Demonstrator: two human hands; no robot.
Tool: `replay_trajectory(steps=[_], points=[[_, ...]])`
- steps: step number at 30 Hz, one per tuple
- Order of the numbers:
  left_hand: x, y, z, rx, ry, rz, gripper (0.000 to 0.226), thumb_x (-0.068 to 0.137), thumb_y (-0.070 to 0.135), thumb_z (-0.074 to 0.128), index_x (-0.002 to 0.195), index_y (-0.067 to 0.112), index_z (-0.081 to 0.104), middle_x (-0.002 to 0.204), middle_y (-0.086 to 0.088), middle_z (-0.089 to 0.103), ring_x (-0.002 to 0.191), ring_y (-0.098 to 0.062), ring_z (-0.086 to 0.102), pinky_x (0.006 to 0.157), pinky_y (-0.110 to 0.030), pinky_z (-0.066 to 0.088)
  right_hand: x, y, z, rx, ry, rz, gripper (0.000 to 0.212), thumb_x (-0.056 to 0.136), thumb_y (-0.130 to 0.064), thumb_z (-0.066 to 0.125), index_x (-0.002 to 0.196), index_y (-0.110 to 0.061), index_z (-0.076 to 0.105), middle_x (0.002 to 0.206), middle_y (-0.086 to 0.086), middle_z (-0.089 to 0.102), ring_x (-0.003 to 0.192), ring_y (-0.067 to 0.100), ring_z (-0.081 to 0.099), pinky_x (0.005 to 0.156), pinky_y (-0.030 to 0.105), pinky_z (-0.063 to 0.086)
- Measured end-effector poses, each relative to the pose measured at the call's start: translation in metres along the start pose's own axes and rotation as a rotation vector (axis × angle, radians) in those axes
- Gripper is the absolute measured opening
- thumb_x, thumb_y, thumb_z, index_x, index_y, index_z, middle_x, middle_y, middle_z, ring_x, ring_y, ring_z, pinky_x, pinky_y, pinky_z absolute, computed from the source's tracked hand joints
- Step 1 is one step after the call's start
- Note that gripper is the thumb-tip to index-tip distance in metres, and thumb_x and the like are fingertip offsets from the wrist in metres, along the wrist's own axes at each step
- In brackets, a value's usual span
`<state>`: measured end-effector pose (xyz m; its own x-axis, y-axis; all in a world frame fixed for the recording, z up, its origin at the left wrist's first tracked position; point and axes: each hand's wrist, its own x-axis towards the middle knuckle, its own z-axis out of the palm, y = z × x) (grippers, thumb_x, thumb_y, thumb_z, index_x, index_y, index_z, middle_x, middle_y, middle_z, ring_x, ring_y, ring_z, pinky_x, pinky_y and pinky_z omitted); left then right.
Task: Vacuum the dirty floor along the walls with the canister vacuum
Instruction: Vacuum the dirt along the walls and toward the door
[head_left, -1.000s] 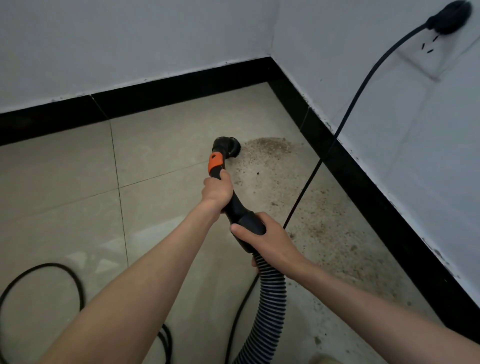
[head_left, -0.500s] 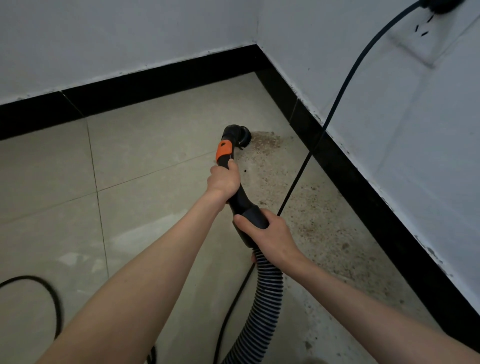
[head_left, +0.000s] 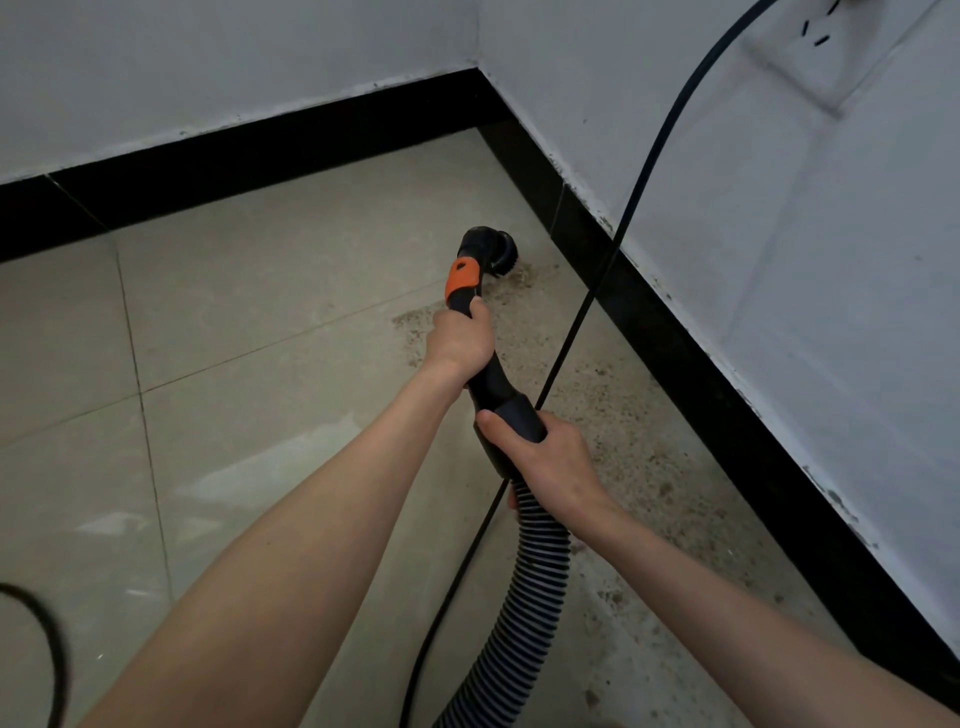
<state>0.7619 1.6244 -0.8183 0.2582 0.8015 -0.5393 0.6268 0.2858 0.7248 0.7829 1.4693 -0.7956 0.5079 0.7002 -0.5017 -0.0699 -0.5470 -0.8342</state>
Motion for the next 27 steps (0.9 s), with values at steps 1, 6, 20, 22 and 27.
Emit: replay_trajectory(steps=[1, 6, 20, 22, 27], points=[[0.001, 0.001, 0.002, 0.001, -0.002, 0.003, 0.055, 0.1, 0.044, 0.032, 0.13, -0.001, 0.042, 0.12, -0.018, 0.057, 0.088, -0.028, 0.055, 0.061, -0.028, 0.042, 0.001, 0.0, -0.001, -0.004, 0.004, 0.0, 0.032, 0.083, -0.04, 0.072, 0.074, -0.014, 0.055, 0.067, 0.006, 0.057, 0.043, 0.02, 0.055, 0.038, 0.021, 0.04], [0.007, 0.006, 0.011, -0.001, -0.024, 0.006, 0.057, 0.099, 0.045, 0.032, 0.13, -0.001, 0.043, 0.123, -0.021, 0.056, 0.104, -0.034, 0.059, 0.072, -0.031, 0.044, 0.004, 0.001, -0.006, -0.005, 0.036, -0.006, 0.031, 0.083, -0.042, 0.071, 0.077, -0.016, 0.055, 0.073, 0.006, 0.059, 0.047, 0.017, 0.056, 0.039, 0.021, 0.042], [0.021, 0.025, -0.005, 0.061, -0.031, 0.052, 0.058, 0.1, 0.045, 0.031, 0.127, -0.004, 0.048, 0.123, -0.02, 0.058, 0.11, -0.034, 0.057, 0.093, -0.038, 0.049, 0.025, -0.013, 0.007, 0.015, 0.002, -0.02, 0.032, 0.083, -0.045, 0.071, 0.083, -0.016, 0.057, 0.075, 0.005, 0.06, 0.053, 0.021, 0.059, 0.051, 0.034, 0.054], [0.028, 0.02, -0.026, 0.017, 0.036, 0.021, 0.058, 0.1, 0.044, 0.031, 0.131, -0.003, 0.045, 0.127, -0.02, 0.055, 0.114, -0.035, 0.055, 0.095, -0.042, 0.048, 0.036, -0.022, 0.018, -0.034, -0.053, -0.042, 0.034, 0.082, -0.047, 0.072, 0.083, -0.016, 0.058, 0.075, 0.003, 0.062, 0.056, 0.02, 0.06, 0.055, 0.037, 0.057], [0.049, 0.004, -0.065, -0.079, 0.121, -0.047, 0.054, 0.1, 0.044, 0.031, 0.132, 0.001, 0.041, 0.126, -0.017, 0.054, 0.111, -0.034, 0.056, 0.076, -0.039, 0.05, 0.048, -0.041, 0.042, -0.073, -0.199, -0.077, 0.033, 0.083, -0.045, 0.072, 0.082, -0.016, 0.056, 0.073, 0.003, 0.06, 0.048, 0.015, 0.057, 0.045, 0.026, 0.049]])
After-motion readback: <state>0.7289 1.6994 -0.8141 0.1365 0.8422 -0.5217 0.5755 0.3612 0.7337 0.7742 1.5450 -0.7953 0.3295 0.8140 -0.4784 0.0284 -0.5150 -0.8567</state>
